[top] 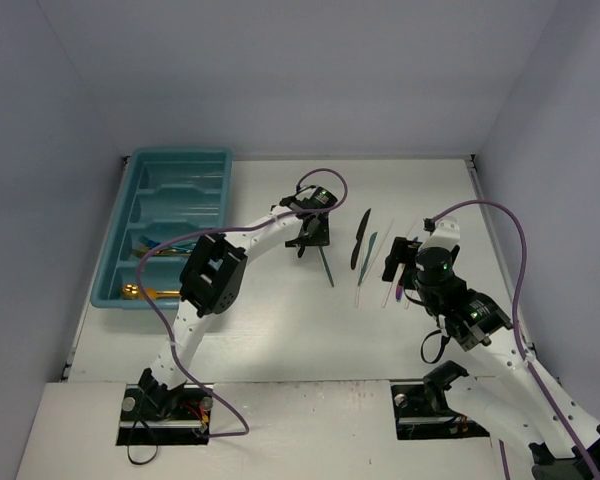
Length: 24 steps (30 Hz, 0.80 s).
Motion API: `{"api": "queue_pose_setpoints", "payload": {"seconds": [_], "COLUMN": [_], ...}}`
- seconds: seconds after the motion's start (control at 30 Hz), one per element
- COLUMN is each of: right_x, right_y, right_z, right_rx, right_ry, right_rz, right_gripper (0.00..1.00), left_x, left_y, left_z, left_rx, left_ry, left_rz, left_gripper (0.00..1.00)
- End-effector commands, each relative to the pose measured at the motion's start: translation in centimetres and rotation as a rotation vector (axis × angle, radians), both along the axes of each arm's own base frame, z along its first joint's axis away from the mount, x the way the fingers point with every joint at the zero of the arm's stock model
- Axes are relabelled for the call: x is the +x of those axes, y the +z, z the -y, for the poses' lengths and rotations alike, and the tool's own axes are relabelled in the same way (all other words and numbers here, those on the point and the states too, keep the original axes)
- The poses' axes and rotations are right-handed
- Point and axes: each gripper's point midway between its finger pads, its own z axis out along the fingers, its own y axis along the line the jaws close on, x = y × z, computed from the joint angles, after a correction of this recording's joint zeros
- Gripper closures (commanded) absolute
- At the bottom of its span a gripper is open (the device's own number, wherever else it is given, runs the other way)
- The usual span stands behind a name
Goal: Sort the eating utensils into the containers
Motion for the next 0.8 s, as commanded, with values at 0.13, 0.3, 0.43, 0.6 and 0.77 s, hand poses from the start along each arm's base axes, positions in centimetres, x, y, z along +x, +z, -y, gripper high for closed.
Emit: {"api": "queue_pose_setpoints", "payload": {"seconds": [0.13,0.3,0.43,0.6,0.77], "right_x": [0.5,0.5,0.4,0.5,0.5], "right_y": [0.8,0.9,0.9,0.8,0.9], "right_z": [-0.1,0.0,0.0,-0.1,0.0], "right_rx": [0.033,0.035,0.035,0.032,0.033], "right_ry": [-0.015,-0.014,-0.015,-0.015,-0.014], "right_rz": [0.036,0.040,0.040,0.034,0.038], "right_gripper": [0.23,0.23,0.23,0.23,0.23], "left_x": [1.0,1.0,1.1,1.4,1.0], "left_y": [1.9,1.3,2.2,2.8,1.4], "left_z": [-0.2,0.0,0.4,0.2,-0.3], "left_rx": [0.008,0.001,-0.023,-0.016,0.001], "left_ry": [0.025,0.028,0.035,0.039,0.057], "left_rz": [0.067,0.055,0.066,0.087,0.059], "left_gripper": [0.40,0.40,0.40,0.40,0.40]}}
